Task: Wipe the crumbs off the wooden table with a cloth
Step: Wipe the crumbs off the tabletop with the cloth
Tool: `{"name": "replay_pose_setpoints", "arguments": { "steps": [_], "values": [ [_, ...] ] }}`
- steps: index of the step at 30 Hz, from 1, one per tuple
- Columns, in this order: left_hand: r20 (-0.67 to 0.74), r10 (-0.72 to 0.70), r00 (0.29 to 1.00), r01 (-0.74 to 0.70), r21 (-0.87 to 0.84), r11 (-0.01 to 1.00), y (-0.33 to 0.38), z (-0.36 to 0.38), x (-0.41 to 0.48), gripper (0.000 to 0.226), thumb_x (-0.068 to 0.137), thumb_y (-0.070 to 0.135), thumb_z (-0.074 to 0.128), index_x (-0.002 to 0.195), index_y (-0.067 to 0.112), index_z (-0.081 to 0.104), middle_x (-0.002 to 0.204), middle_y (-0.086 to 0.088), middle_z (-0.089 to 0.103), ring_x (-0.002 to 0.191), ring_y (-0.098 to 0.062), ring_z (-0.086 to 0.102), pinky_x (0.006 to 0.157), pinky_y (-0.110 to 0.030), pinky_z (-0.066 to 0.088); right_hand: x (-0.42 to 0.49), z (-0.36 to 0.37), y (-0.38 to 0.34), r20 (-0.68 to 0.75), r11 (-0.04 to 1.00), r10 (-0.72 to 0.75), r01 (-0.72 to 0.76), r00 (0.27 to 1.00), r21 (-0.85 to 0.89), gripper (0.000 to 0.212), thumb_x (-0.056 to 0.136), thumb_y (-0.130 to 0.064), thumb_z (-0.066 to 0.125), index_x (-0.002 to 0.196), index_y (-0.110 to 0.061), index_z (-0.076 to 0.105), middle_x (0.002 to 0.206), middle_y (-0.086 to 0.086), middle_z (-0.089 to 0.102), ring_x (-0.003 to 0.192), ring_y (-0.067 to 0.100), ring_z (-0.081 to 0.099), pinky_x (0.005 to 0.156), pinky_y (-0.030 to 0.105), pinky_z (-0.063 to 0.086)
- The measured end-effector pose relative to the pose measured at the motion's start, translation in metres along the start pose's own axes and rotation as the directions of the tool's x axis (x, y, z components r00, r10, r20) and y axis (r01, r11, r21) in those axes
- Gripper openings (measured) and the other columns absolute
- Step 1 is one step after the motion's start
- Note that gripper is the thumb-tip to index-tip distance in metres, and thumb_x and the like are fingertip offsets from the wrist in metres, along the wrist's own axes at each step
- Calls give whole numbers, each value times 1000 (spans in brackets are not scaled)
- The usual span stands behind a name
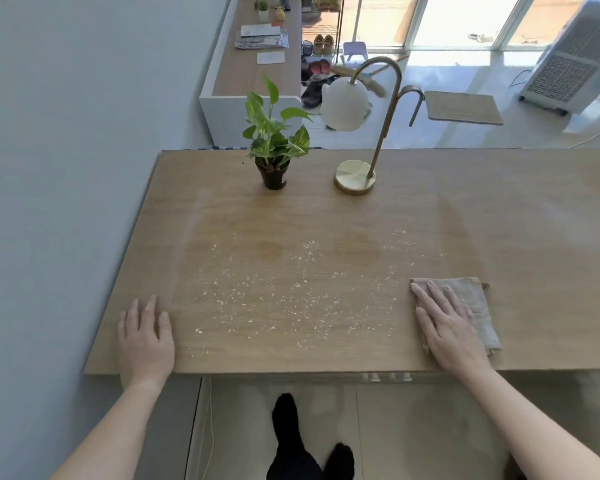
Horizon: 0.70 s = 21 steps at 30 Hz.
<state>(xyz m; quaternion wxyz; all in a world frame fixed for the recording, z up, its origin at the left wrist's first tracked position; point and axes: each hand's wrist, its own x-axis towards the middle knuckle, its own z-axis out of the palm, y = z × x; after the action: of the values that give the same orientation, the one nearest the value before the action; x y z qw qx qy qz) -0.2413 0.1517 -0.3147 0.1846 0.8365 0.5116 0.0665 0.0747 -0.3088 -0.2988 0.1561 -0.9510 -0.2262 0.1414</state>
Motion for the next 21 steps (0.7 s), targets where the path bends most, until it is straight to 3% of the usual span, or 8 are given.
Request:
{"name": "replay_pose_setpoints", "arguments": {
  "steps": [5,10,17,21],
  "values": [
    [-58,-49,997,52,58,997,4,8,6,52,114,41,36,162,23,44,173,-9,34,160,-35,23,131,-53,19,4,0,17,-12,998,9,-10,1000,-59,68,100,-72,2,165,-53,10,174,-25,6,162,4,-8,131,33,-8],
    [-91,-64,994,72,77,994,6,11,6,50,114,37,37,162,29,43,173,-6,35,159,-33,25,129,-56,22,4,0,13,-4,986,50,-50,999,-160,66,99,-73,1,163,-57,-2,174,-23,-9,161,6,-17,127,32,-20],
    [-108,-70,992,78,71,994,8,12,5,48,113,31,41,160,26,47,171,-8,38,157,-35,28,129,-57,22,-5,-6,21,32,983,60,-53,998,-174,66,99,-75,4,163,-59,-6,174,-24,-11,162,6,-17,129,34,-17],
    [-118,-70,991,79,72,994,5,13,9,47,113,33,41,159,28,48,170,-8,39,156,-36,30,126,-60,27,-7,-23,39,31,977,168,-163,985,-136,67,96,-77,-2,162,-61,-4,174,-26,-9,162,4,-14,129,34,-15]
  ]
}}
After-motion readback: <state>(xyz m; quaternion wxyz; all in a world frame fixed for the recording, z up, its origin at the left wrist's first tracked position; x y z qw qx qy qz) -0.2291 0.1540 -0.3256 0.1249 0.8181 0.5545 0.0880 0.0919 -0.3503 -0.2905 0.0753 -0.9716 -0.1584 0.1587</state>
